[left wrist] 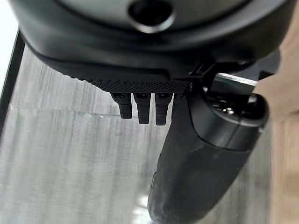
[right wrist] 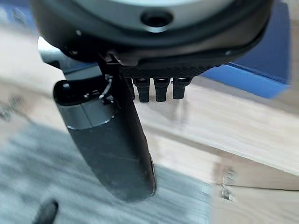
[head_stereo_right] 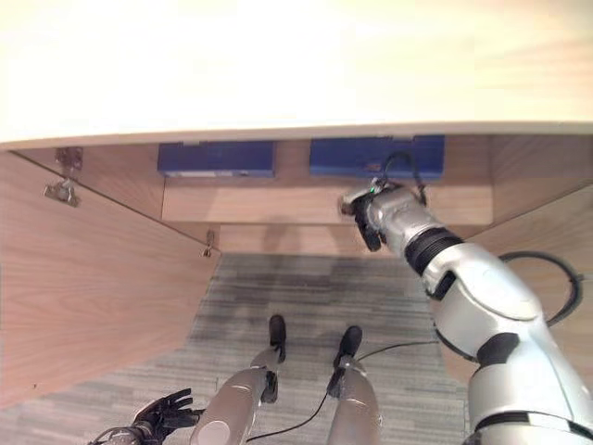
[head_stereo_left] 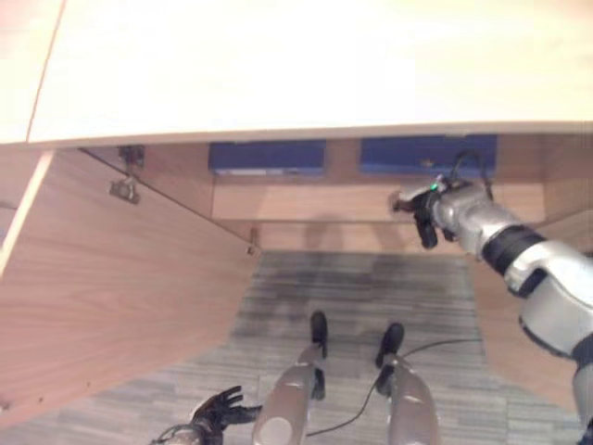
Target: Put the empty folder in the office cabinet
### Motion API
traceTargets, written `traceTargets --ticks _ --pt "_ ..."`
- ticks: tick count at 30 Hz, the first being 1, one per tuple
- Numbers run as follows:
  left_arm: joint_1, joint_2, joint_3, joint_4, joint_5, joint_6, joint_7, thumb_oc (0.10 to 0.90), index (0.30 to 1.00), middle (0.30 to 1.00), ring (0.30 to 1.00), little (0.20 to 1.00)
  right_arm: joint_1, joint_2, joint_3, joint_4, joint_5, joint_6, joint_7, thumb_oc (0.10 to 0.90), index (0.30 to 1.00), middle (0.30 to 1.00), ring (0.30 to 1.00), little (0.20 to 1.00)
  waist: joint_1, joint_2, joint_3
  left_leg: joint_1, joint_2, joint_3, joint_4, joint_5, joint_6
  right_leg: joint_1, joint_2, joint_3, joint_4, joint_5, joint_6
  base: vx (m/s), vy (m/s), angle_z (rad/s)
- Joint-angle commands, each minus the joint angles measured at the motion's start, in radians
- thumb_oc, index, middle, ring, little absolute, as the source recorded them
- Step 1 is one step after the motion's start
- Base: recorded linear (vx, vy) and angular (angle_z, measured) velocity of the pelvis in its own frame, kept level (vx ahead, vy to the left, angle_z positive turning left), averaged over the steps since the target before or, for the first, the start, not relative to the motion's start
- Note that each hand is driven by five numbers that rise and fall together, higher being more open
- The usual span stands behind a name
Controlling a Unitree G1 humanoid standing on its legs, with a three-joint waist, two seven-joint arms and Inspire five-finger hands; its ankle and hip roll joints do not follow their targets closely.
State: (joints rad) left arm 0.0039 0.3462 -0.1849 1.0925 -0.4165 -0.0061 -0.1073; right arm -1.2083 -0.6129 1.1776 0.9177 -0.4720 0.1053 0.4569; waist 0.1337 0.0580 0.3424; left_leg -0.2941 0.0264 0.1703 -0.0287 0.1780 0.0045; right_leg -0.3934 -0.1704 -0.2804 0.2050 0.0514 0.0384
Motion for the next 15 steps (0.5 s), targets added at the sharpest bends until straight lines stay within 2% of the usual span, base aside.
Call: traceTargets --ticks 1,6,7,11,13,15 --pt "0.027 0.031 -0.006 0.064 0.069 0.008 0.035 0.800 0.900 0.900 0.900 0.900 -0.022 -0.004 -0.052 -0.015 0.021 0.011 -0.029 0.800 0.900 0.900 0.900 0.900 -0.001 -0.035 -0.001 0.054 0.015 -0.002 0.036 -0.116 -0.059 0.123 0.021 -0.015 -0.126 -0.026 0.045 0.08 -0.164 -0.05" --pt "0.022 0.046 0.045 0.110 0.104 0.005 0.045 0.800 0.900 0.900 0.900 0.900 0.092 0.065 -0.169 -0.047 0.211 0.030 -0.064 0.800 0.900 0.900 0.900 0.900 0.006 -0.062 -0.060 0.122 0.047 -0.015 -0.004 -0.089 -0.078 0.203 0.066 -0.027 -0.183 -0.036 0.036 0.03 -0.158 -0.02" --pt "0.017 0.046 0.059 0.124 0.139 -0.002 0.055 0.800 0.900 0.900 0.900 0.900 0.155 0.090 -0.232 -0.050 0.272 0.024 -0.102 0.800 0.900 0.900 0.900 0.900 0.016 -0.081 -0.082 0.136 0.061 -0.021 0.039 -0.098 -0.088 0.239 0.066 -0.042 -0.193 -0.044 0.030 -0.01 -0.141 0.14" --pt "0.013 0.047 0.068 0.123 0.159 -0.001 0.054 0.800 0.900 0.900 0.900 0.900 0.198 0.090 -0.273 -0.092 0.310 0.025 -0.121 0.800 0.900 0.900 0.900 0.900 0.014 -0.092 -0.101 0.164 0.068 -0.032 0.112 -0.133 -0.090 0.256 0.061 -0.046 -0.195 -0.044 0.024 -0.02 -0.026 0.13" --pt "0.037 0.031 0.076 0.133 0.184 -0.007 0.056 0.800 0.900 0.900 0.900 0.900 0.296 0.102 -0.343 -0.125 0.438 0.014 -0.140 0.800 0.900 0.900 0.900 0.900 0.002 -0.098 -0.178 0.242 0.072 -0.111 0.155 -0.114 -0.104 0.277 0.066 -0.051 -0.219 -0.028 0.030 0.03 0.072 0.19" --pt "0.052 0.025 0.077 0.140 0.187 -0.006 0.055 0.800 0.900 0.900 0.900 0.900 0.337 0.104 -0.375 -0.131 0.474 0.005 -0.153 0.800 0.900 0.900 0.900 0.900 -0.007 -0.097 -0.202 0.251 0.067 -0.137 0.141 -0.104 -0.107 0.279 0.066 -0.050 -0.234 -0.017 0.036 0.03 0.080 0.21"
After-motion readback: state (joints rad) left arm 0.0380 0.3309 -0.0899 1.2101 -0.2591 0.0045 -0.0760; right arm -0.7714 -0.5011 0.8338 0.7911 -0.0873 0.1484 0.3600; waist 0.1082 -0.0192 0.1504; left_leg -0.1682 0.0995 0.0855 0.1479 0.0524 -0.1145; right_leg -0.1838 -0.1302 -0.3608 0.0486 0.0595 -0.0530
